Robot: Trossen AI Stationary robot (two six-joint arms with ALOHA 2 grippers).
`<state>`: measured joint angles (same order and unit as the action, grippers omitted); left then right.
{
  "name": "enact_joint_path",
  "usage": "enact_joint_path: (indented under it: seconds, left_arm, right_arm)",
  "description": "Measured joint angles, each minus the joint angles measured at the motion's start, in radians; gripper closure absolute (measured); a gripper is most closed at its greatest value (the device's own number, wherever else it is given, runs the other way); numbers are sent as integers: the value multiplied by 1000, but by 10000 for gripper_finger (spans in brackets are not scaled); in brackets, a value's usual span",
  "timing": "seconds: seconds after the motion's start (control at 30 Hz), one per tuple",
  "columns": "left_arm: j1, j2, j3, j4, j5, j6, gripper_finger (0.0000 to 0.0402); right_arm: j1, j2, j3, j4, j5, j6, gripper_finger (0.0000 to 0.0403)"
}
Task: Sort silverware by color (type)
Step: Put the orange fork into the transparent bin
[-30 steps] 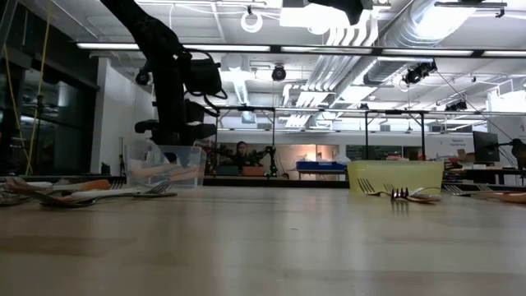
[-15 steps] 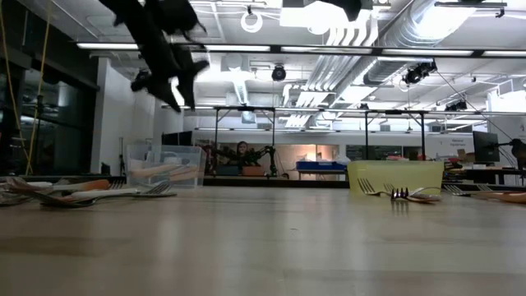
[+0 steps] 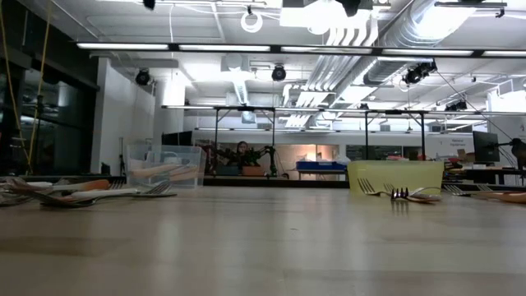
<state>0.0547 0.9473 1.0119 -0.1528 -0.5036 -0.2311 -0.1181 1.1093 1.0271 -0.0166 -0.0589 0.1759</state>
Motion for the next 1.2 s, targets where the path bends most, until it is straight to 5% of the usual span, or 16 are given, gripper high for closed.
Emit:
enact_joint_path:
  seconds: [0.2, 0.5, 1.03, 1.2]
  left_arm:
    - [-155, 46, -37, 154, -4, 100, 229]
    - [-195, 69, -301, 735, 35, 123, 229]
    - [-185, 57, -307, 688, 46, 270, 229]
    - [-185, 57, -306, 668, 44, 270, 229]
  right_arm:
    - [0, -9, 0, 2, 0, -1, 157]
    - [0, -24, 0, 2, -1, -1, 157]
    - [0, -25, 0, -5, 4, 21, 157]
    - [-35, -25, 24, -276, 192, 213, 157]
